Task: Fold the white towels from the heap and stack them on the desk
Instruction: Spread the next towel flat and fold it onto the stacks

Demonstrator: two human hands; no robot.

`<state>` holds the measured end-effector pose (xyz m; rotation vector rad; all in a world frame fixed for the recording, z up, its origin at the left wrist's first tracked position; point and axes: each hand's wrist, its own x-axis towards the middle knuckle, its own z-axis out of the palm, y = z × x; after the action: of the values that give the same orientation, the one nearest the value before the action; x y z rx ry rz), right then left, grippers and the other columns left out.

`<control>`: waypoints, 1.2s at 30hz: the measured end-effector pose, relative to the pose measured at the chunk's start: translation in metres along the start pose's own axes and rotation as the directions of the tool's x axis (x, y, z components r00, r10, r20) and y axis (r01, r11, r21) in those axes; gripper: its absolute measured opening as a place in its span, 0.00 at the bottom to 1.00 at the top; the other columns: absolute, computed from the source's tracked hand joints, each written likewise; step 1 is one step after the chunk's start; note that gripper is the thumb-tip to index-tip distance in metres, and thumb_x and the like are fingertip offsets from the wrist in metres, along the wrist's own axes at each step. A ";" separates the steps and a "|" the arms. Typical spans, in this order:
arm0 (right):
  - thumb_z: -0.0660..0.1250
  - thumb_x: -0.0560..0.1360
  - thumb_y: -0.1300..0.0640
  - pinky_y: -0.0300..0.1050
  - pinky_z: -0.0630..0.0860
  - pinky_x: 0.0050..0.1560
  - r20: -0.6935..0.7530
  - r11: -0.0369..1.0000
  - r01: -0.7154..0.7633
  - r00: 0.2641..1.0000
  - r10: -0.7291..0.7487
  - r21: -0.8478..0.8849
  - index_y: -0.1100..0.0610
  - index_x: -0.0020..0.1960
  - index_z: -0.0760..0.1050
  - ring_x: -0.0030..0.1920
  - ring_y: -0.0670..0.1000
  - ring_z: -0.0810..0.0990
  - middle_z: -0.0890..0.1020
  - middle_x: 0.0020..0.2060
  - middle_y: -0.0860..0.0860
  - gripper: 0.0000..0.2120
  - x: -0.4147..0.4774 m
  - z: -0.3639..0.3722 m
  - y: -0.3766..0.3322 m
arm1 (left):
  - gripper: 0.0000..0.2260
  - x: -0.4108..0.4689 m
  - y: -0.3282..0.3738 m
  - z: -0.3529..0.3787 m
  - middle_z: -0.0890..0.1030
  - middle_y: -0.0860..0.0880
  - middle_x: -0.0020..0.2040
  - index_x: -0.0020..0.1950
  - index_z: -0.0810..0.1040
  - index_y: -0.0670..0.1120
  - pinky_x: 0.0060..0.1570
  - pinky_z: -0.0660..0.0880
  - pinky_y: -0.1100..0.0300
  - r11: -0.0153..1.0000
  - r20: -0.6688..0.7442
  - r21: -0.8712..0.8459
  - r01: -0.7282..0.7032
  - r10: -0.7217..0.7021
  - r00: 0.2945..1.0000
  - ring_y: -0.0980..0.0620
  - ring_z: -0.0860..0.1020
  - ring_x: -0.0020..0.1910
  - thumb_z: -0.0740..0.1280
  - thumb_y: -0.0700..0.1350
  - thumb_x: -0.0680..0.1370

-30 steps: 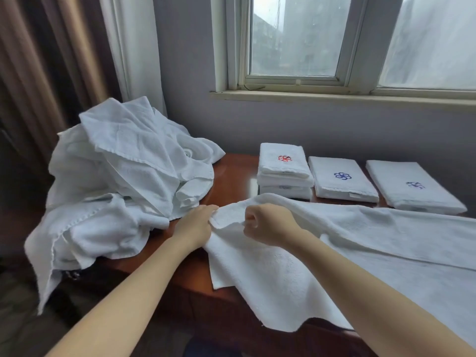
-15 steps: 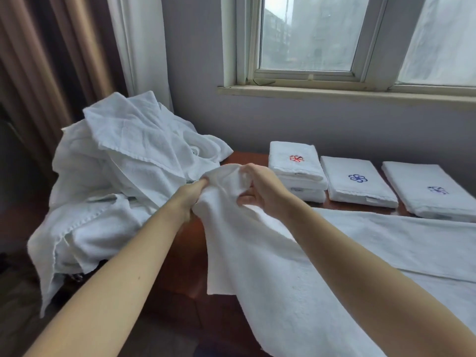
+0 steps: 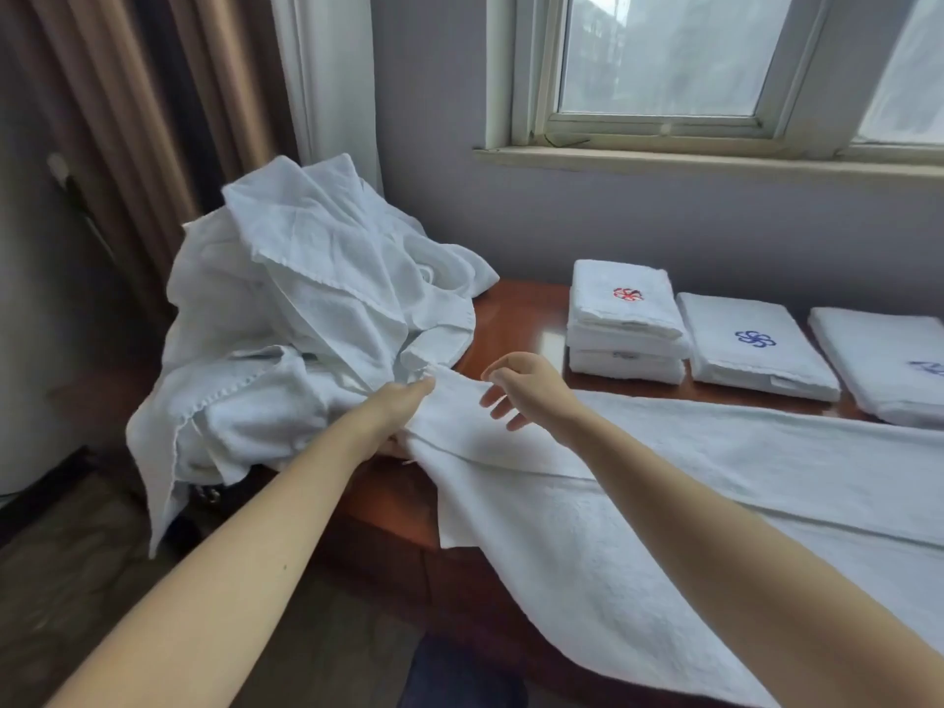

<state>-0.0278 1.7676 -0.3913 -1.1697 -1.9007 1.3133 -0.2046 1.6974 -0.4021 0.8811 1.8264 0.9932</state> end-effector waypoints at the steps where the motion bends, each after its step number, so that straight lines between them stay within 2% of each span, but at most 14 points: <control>1: 0.58 0.75 0.62 0.44 0.79 0.33 0.003 0.998 0.017 1.000 -0.017 -0.065 0.54 0.45 0.78 0.37 0.50 0.82 0.85 0.39 0.53 0.10 -0.002 0.001 0.005 | 0.14 -0.004 -0.001 -0.001 0.80 0.48 0.39 0.51 0.77 0.47 0.30 0.78 0.59 1.000 0.012 -0.007 0.023 -0.023 1.000 0.51 0.80 0.34 0.60 0.56 0.81; 3: 0.60 0.74 0.62 0.49 0.79 0.46 0.037 0.983 0.047 0.998 -0.041 -0.175 0.52 0.44 0.79 0.44 0.50 0.82 0.85 0.42 0.50 0.11 -0.008 0.004 0.013 | 0.10 -0.013 -0.003 -0.002 0.81 0.47 0.39 0.51 0.77 0.46 0.29 0.77 0.61 0.999 0.033 -0.039 0.032 -0.031 0.999 0.52 0.80 0.33 0.62 0.52 0.80; 5: 0.61 0.73 0.63 0.49 0.77 0.54 0.043 0.973 0.083 0.996 -0.076 -0.215 0.50 0.43 0.80 0.49 0.49 0.82 0.85 0.44 0.47 0.12 -0.014 0.007 0.017 | 0.08 -0.022 -0.003 -0.003 0.79 0.44 0.42 0.51 0.76 0.45 0.34 0.78 0.60 0.994 0.056 -0.112 -0.012 0.018 0.998 0.50 0.79 0.37 0.62 0.48 0.78; 8: 0.61 0.73 0.65 0.45 0.74 0.58 0.037 0.967 0.128 0.992 -0.123 -0.219 0.49 0.42 0.79 0.52 0.48 0.80 0.83 0.46 0.44 0.14 -0.024 0.007 0.018 | 0.08 -0.038 -0.007 -0.005 0.77 0.43 0.46 0.55 0.74 0.44 0.39 0.77 0.59 0.985 0.107 -0.144 -0.100 0.116 0.987 0.50 0.78 0.38 0.61 0.43 0.77; 10: 0.59 0.74 0.67 0.44 0.74 0.61 0.047 0.968 0.140 0.990 -0.133 -0.210 0.51 0.44 0.80 0.54 0.49 0.80 0.83 0.47 0.46 0.15 -0.030 0.007 0.019 | 0.16 -0.047 -0.012 -0.003 0.80 0.45 0.50 0.63 0.74 0.46 0.40 0.79 0.57 0.989 0.138 -0.079 -0.128 0.138 0.981 0.50 0.79 0.41 0.64 0.41 0.75; 12: 0.58 0.74 0.69 0.45 0.74 0.62 0.058 0.968 0.146 0.989 -0.137 -0.202 0.52 0.47 0.80 0.56 0.50 0.80 0.83 0.48 0.48 0.16 -0.037 0.006 0.020 | 0.22 -0.053 -0.016 -0.003 0.81 0.49 0.56 0.68 0.71 0.50 0.41 0.80 0.55 0.988 0.087 0.023 -0.151 0.149 0.985 0.50 0.81 0.48 0.67 0.41 0.75; 15: 0.57 0.74 0.69 0.44 0.75 0.60 0.097 0.966 0.159 0.985 -0.141 -0.204 0.53 0.51 0.80 0.56 0.50 0.81 0.83 0.53 0.50 0.17 -0.048 0.006 0.021 | 0.31 -0.055 -0.017 -0.012 0.74 0.47 0.69 0.77 0.62 0.48 0.59 0.73 0.56 0.934 -0.104 0.314 -0.170 0.211 0.972 0.47 0.75 0.65 0.69 0.45 0.76; 17: 0.59 0.75 0.67 0.46 0.76 0.60 0.110 0.957 0.175 0.982 -0.153 -0.230 0.53 0.54 0.80 0.57 0.50 0.80 0.83 0.55 0.51 0.16 -0.055 0.005 0.022 | 0.34 -0.057 -0.017 -0.016 0.71 0.44 0.71 0.79 0.57 0.48 0.63 0.70 0.54 0.811 -0.151 0.573 -0.121 0.249 0.957 0.44 0.72 0.68 0.68 0.46 0.76; 20: 0.62 0.75 0.61 0.48 0.74 0.62 0.104 0.920 0.207 0.978 -0.182 -0.332 0.51 0.58 0.79 0.59 0.48 0.79 0.82 0.58 0.49 0.14 -0.064 -0.005 0.027 | 0.33 -0.064 -0.015 -0.004 0.69 0.44 0.68 0.78 0.56 0.52 0.54 0.72 0.50 0.579 -0.147 0.809 -0.107 0.375 0.915 0.40 0.72 0.64 0.65 0.44 0.75; 22: 0.64 0.75 0.58 0.46 0.74 0.62 0.095 0.894 0.199 0.980 -0.176 -0.402 0.48 0.58 0.79 0.60 0.45 0.77 0.80 0.59 0.45 0.14 -0.071 -0.017 0.031 | 0.31 -0.066 -0.010 0.014 0.69 0.46 0.67 0.76 0.60 0.54 0.56 0.72 0.51 0.587 -0.079 0.774 -0.239 0.465 0.882 0.44 0.71 0.65 0.65 0.44 0.74; 24: 0.64 0.74 0.55 0.46 0.75 0.59 0.070 0.871 0.162 0.987 -0.147 -0.464 0.45 0.58 0.78 0.58 0.45 0.77 0.80 0.59 0.44 0.14 -0.078 -0.032 0.035 | 0.27 -0.067 -0.006 0.036 0.70 0.50 0.69 0.74 0.67 0.54 0.63 0.70 0.52 0.598 0.048 0.699 -0.393 0.508 0.860 0.50 0.69 0.68 0.67 0.45 0.75; 26: 0.64 0.74 0.53 0.46 0.76 0.55 0.025 0.838 0.110 0.993 -0.115 -0.534 0.43 0.59 0.77 0.54 0.46 0.78 0.80 0.58 0.44 0.15 -0.083 -0.048 0.040 | 0.22 -0.065 -0.003 0.058 0.69 0.52 0.72 0.72 0.70 0.53 0.68 0.66 0.54 0.558 0.164 0.678 -0.479 0.521 0.838 0.53 0.67 0.71 0.66 0.48 0.77; 32: 0.55 0.81 0.55 0.47 0.69 0.62 -0.217 0.750 -0.049 0.968 -0.127 -0.660 0.49 0.69 0.72 0.68 0.51 0.72 0.75 0.68 0.48 0.18 -0.097 -0.098 0.070 | 0.21 -0.052 0.002 0.124 0.61 0.49 0.78 0.76 0.66 0.52 0.73 0.55 0.54 0.457 0.260 0.727 -0.512 0.507 0.822 0.51 0.55 0.78 0.56 0.55 0.83; 36: 0.52 0.82 0.56 0.49 0.66 0.66 -0.302 0.748 -0.126 0.948 -0.104 -0.651 0.51 0.71 0.70 0.69 0.54 0.70 0.74 0.69 0.50 0.19 -0.108 -0.125 0.097 | 0.24 -0.045 0.008 0.164 0.55 0.47 0.80 0.78 0.61 0.54 0.76 0.46 0.47 0.419 0.274 0.757 -0.502 0.493 0.826 0.47 0.49 0.80 0.51 0.59 0.83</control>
<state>0.1587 1.7436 -0.4301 -1.6147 -2.1616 0.3622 -0.0372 1.7087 -0.4318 2.1073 2.0519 0.3859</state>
